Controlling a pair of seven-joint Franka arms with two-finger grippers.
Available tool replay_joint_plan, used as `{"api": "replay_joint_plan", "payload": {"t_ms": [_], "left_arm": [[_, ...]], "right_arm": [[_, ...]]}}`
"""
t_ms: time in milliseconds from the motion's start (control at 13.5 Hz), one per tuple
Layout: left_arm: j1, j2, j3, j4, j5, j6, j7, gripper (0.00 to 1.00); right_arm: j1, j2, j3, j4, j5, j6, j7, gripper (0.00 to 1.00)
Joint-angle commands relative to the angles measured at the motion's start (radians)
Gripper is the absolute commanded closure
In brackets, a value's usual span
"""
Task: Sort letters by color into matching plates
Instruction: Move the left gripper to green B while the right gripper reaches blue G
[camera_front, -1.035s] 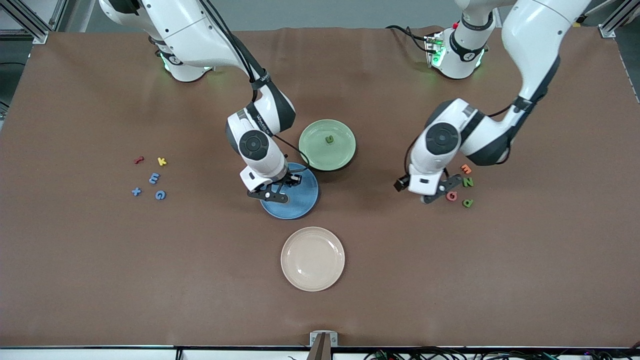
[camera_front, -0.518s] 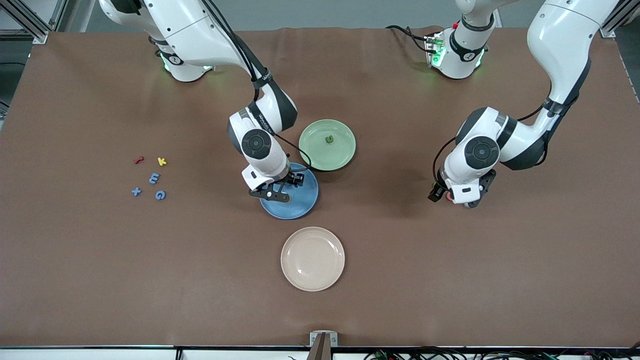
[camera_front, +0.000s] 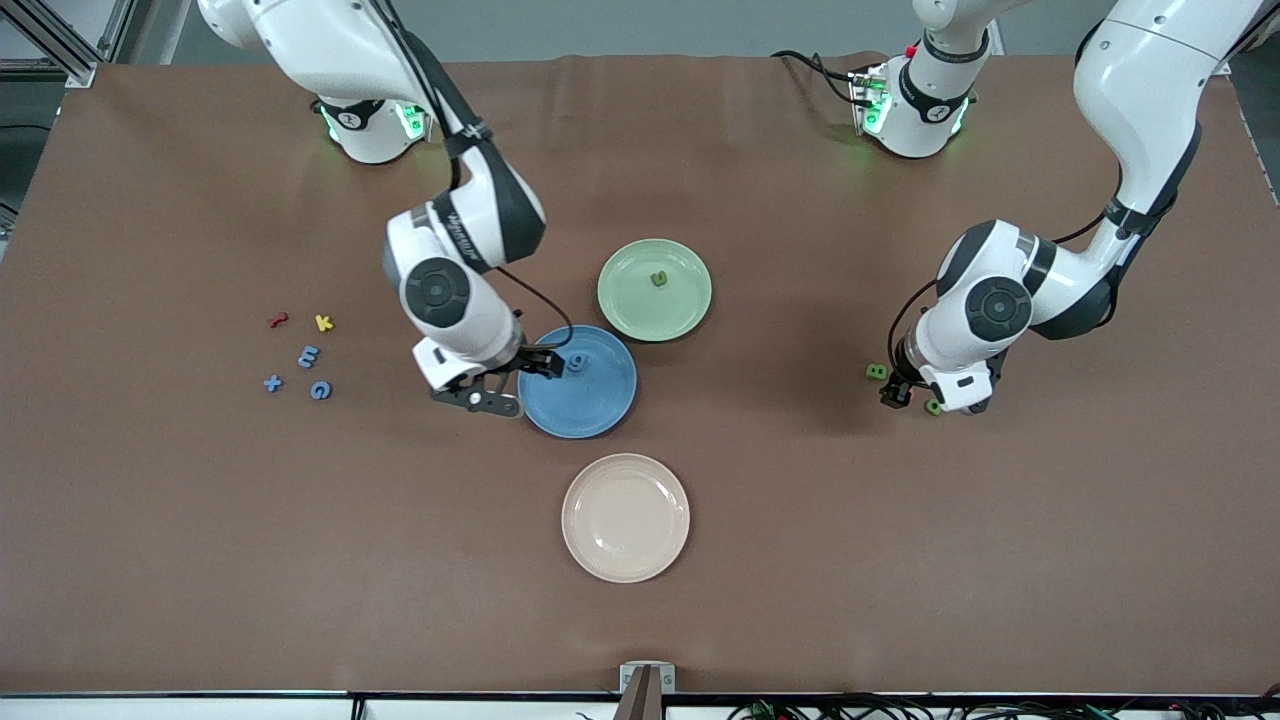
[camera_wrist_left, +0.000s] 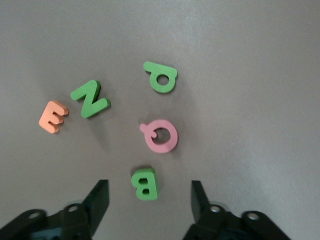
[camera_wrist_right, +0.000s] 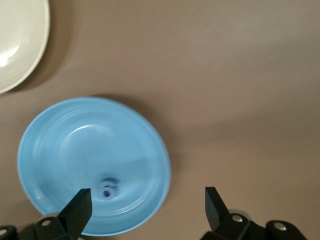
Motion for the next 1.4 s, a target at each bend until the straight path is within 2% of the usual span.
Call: {"api": "replay_joint_plan", "payload": {"t_ms": [0, 370, 518, 665, 739, 1035, 1331], "left_arm": [[0.010, 0.022, -0.007, -0.014, 0.016, 0.065, -0.030, 0.31], [0.001, 0.035, -0.006, -0.031, 0.018, 0.064, -0.061, 0.31], [0.006, 0.038, -0.006, -0.047, 0.094, 0.064, -0.113, 0.31], [0.004, 0.069, -0.007, -0.047, 0.224, 0.064, -0.249, 0.31], [0.010, 0.081, -0.007, -0.045, 0.267, 0.062, -0.292, 0.31], [0.010, 0.080, -0.010, -0.047, 0.266, 0.054, -0.306, 0.31], [0.007, 0.080, -0.016, -0.047, 0.263, 0.054, -0.348, 0.31]], "right_arm": [[-0.097, -0.074, 0.000, -0.086, -0.006, 0.001, -0.172, 0.00], [-0.322, -0.079, -0.002, -0.131, -0.023, 0.007, -0.581, 0.00], [-0.401, -0.074, -0.002, -0.132, -0.082, 0.010, -0.674, 0.00], [-0.456, -0.072, 0.000, -0.131, -0.142, 0.019, -0.728, 0.00], [-0.475, -0.069, 0.000, -0.137, -0.167, 0.036, -0.743, 0.00], [-0.524, -0.059, 0.000, -0.245, -0.179, 0.204, -0.808, 0.00], [-0.528, -0.043, 0.004, -0.311, -0.178, 0.278, -0.809, 0.00]]}}
